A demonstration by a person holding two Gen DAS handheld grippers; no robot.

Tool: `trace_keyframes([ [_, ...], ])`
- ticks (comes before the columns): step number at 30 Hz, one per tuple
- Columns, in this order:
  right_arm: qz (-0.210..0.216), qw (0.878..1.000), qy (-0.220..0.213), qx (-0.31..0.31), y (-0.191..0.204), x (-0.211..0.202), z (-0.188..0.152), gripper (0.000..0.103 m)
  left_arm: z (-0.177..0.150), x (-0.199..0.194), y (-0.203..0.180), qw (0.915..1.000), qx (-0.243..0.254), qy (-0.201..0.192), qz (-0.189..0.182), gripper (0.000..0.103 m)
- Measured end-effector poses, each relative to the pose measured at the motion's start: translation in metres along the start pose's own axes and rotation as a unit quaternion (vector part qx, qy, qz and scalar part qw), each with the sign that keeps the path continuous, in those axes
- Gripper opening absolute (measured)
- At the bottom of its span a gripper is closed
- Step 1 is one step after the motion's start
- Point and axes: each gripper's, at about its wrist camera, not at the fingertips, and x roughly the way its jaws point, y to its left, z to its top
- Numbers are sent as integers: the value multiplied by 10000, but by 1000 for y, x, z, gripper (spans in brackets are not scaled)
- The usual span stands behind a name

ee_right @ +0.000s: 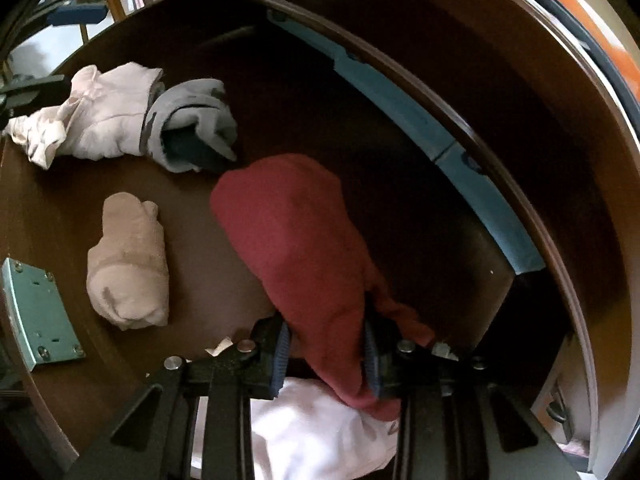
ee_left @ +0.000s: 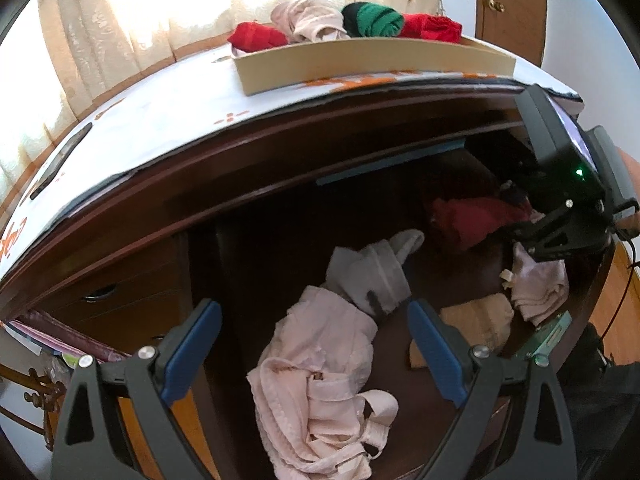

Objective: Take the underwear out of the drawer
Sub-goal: 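Reach right tool to dark red garment while left tool reaches pink garment, then close right tool on dark red garment while left tool closes on pink garment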

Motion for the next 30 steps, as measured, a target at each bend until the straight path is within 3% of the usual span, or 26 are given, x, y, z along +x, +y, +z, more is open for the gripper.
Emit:
trace_keyframes([
  [6,-191,9997,28,-152,10,9,10,39,-4,12,-7,9987,334,396,-5,96],
  [13,-73,9999,107,-54,-8,15,15,39,-3,28,-10,9942,652,852,-99,96],
  [18,137,9996,115,212,-1,14,13,39,-6,42,-13,9892,742,1245,-197,95],
  [21,200,9994,95,263,-4,14,14,39,-7,50,-14,9846,814,1497,-392,91],
  [24,305,9992,44,267,-4,12,12,39,-8,60,-18,9785,977,1769,-410,78],
  [30,473,9984,-15,317,-9,6,13,39,-10,70,-28,9713,1236,2004,-345,70],
])
